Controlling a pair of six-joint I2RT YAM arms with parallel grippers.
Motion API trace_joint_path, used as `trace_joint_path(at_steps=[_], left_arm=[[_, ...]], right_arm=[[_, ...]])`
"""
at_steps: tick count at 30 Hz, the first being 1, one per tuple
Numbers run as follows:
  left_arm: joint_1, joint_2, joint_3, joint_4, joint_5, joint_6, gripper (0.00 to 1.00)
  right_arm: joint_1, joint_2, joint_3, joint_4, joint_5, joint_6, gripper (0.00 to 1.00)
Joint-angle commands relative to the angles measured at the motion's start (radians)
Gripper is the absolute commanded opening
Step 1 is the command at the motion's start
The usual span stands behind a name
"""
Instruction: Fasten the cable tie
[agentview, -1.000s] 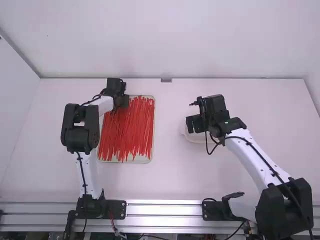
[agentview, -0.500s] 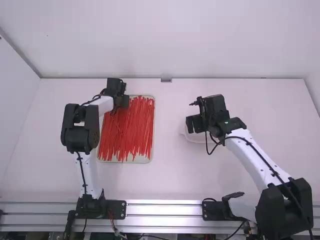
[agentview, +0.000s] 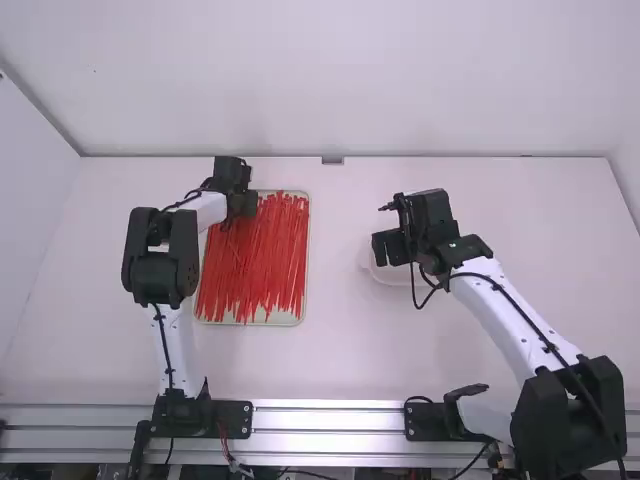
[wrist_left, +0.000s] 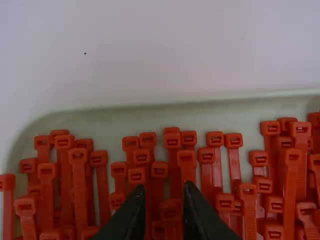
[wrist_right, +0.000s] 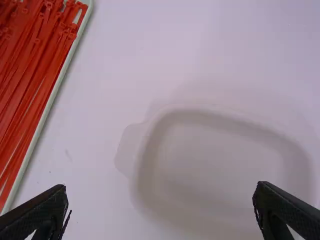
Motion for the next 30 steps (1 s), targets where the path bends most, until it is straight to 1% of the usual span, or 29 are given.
trace_joint_path(at_steps=[1, 30], left_arm=[[0.000, -0.026, -0.014, -0.003, -0.007, 0.003, 0.21], [0.001, -0.026, -0.015, 0.016, -0.005, 0.014, 0.21]], right_arm=[[-0.002, 0.002, 0.035, 0.000, -0.003, 0.002, 0.98], [-0.002, 0.002, 0.035, -0.001, -0.010, 0.003, 0.98]])
